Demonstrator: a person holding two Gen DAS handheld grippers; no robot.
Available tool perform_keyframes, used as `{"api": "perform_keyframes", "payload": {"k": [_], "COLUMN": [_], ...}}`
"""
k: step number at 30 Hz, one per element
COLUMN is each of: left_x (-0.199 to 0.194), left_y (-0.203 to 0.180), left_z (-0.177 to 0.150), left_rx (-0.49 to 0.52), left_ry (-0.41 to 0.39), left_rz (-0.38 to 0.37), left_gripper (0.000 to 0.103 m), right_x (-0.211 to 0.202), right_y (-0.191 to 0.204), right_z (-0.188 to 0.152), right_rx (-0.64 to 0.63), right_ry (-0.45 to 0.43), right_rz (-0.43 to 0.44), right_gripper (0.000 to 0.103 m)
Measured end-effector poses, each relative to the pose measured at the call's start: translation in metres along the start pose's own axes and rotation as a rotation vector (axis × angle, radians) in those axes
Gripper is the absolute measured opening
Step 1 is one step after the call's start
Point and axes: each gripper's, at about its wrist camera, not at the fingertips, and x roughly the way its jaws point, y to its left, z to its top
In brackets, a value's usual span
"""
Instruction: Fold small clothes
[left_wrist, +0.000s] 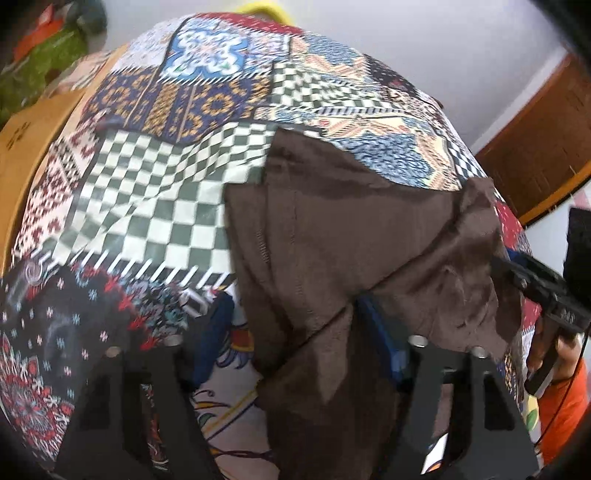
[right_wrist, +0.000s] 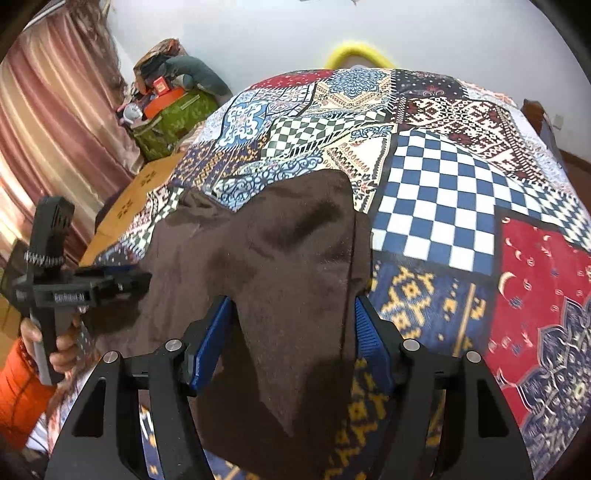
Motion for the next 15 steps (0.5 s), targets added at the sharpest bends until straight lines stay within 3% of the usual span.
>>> {"api": "perform_keyframes", "payload": {"k": [1,2,4,5,7,10,15], "left_x": [-0.002,-0.004,-0.008,-0.010,-0.018,-0.038,-0.083], "left_y": [-0.003,-0.005,-0.013,-0.016,-0.019,-0.020,-0.020], "left_z": [0.000,-0.001,-0.003,-0.005,-0.008,-0.013,-0.022], "left_rx": [0.009,0.019,0.048,0.062,0.068,0.073,0.087], "left_ry": [-0.002,-0.006,-0.021,-0.026,-0.037,-0.070,-0.136], "left_rz": [-0.015,-0.019,0.002,0.011,0.016,0.012,0.000], "left_gripper": [0.043,0.039,0.021,0.018,0.013,0.012,0.012], "right_x": [0.000,0.000,0.000,0.000,-0.005,-0.019,-0.048], "right_y": [-0.001,0.000,0.001,0.003,0.010,0.027,0.057], "right_z": [0.001,0.002,0.002,0.002,0.002,-0.001,-0.005], "right_rx": [0.004,0.004,0.005,0.008,0.004,-0.045,-0.087], "right_ry": [-0.003,-0.005,-0.002,0.004,-0.006,-0.042,-0.085], "right_rz": [0.002,0.005,0.020,0.038,0.038,0.008,0.032], "right_gripper": [0.052,0.048,0.021,0.016,0.011,0.010,0.009]}}
